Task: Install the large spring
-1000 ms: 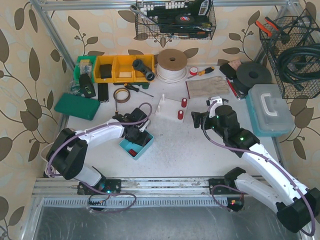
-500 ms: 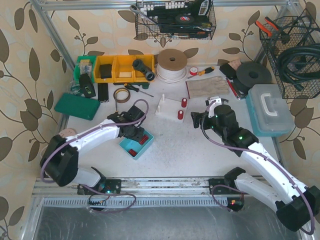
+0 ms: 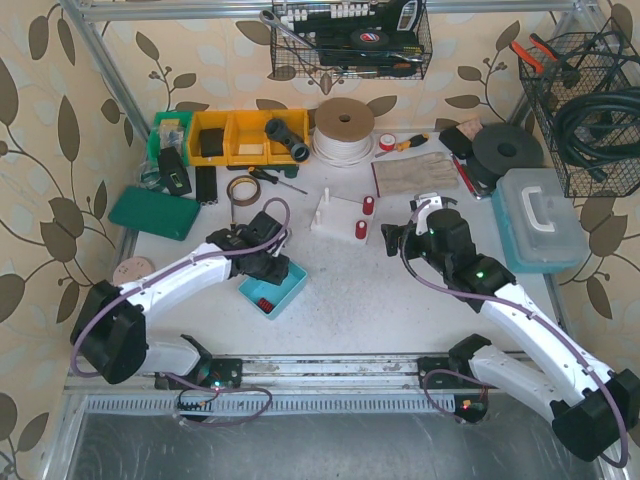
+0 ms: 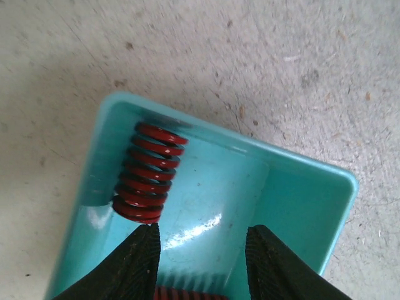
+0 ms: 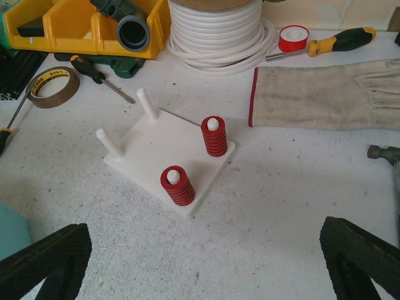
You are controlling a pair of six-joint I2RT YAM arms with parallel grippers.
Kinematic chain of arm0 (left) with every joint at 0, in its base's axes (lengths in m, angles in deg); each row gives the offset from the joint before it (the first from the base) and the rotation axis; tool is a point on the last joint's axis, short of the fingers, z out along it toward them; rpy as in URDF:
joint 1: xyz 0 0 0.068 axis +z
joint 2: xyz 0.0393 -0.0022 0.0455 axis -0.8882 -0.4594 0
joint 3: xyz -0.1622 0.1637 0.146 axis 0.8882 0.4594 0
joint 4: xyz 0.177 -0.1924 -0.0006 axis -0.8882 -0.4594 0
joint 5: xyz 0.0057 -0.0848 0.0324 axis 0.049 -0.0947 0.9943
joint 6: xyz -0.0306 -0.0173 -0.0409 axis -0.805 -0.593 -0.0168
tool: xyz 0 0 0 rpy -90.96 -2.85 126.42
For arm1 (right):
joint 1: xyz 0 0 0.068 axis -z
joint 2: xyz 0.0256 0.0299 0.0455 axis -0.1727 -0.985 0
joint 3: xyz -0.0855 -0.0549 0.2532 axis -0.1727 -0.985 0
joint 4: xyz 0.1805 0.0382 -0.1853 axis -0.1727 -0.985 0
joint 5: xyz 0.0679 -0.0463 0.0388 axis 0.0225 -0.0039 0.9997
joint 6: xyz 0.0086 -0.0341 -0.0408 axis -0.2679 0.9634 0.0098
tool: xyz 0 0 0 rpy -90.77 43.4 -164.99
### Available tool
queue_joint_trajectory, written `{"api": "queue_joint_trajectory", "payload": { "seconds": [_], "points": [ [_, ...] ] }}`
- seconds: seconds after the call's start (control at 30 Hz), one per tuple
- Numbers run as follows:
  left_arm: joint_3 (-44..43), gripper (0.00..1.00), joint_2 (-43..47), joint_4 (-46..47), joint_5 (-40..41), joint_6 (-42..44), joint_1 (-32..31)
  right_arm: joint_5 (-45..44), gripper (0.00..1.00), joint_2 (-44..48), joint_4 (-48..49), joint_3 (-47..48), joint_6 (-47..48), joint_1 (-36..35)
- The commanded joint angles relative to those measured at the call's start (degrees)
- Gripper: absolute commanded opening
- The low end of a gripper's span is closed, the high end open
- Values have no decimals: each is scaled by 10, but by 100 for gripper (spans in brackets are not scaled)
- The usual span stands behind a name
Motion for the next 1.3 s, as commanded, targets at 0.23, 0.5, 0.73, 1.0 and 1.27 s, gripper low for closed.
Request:
{"api": "queue_joint_trajectory", "payload": {
  "seconds": [0.23, 0.5, 0.73, 1.0, 1.27],
  "points": [
    [1, 44, -63, 12, 20, 41, 2, 0, 98, -6, 12, -9, -1, 1],
    [-11, 39, -114, 27, 61, 80, -17, -1, 98, -10, 12, -9, 0, 1],
    [-41, 41, -114, 4, 162, 79, -83, 2, 98, -17, 14, -8, 1, 1],
    [-40, 41, -119, -2, 227, 70, -103, 3, 98, -22, 14, -7, 1, 1],
    [-59, 44, -153, -13, 253, 55, -103, 4, 98, -18, 12, -7, 2, 1]
  ]
}}
